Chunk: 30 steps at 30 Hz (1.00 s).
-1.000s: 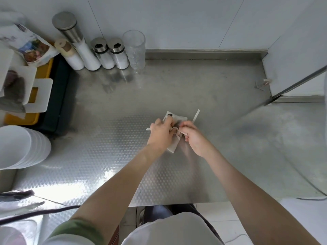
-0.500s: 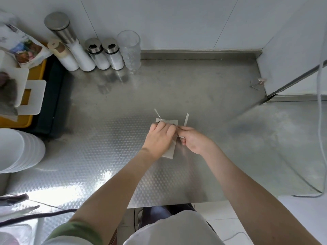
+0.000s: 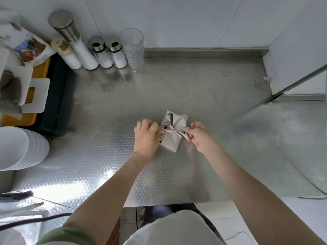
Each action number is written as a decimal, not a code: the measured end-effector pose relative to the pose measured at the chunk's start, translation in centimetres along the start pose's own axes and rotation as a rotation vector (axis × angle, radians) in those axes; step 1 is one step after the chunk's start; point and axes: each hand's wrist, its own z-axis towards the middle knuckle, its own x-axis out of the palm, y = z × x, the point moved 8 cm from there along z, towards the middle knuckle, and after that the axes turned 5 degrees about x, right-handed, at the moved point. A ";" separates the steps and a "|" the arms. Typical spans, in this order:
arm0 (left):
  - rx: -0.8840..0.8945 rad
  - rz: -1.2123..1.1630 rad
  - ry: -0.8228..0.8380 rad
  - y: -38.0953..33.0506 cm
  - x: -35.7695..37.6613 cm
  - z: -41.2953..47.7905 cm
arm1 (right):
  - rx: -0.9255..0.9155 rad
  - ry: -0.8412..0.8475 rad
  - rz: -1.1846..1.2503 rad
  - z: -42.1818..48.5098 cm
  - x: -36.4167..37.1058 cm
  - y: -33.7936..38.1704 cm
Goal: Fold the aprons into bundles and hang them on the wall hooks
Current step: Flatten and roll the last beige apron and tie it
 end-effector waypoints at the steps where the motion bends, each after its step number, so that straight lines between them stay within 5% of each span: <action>1: -0.067 -0.049 0.048 0.5 0.4 0.1 | 0.011 -0.006 -0.039 0.0 0.1 0.0; 6: -0.282 -0.210 0.175 1.4 1.3 0.0 | 0.028 -0.106 -0.098 0.2 -0.4 -0.3; 10: -0.397 -0.257 0.198 2.7 0.7 0.6 | -0.217 -0.218 -0.567 0.8 -2.9 1.8; 13: -0.360 -0.312 0.325 2.0 1.3 0.5 | -0.417 -0.095 -0.710 0.1 -1.3 4.7; 16: -0.233 -0.124 0.448 1.0 2.6 0.4 | -0.682 0.126 -0.910 -2.3 4.3 7.1; 20: -0.273 -0.214 0.477 1.1 3.3 0.5 | -0.764 0.214 -1.310 -2.1 7.9 5.3; 24: -0.291 -0.193 0.510 2.1 3.8 0.6 | -0.803 0.101 -1.192 -1.6 6.9 4.7; 30: -0.165 -0.182 0.489 2.0 3.7 0.9 | -0.508 -0.084 -0.837 0.7 4.6 3.2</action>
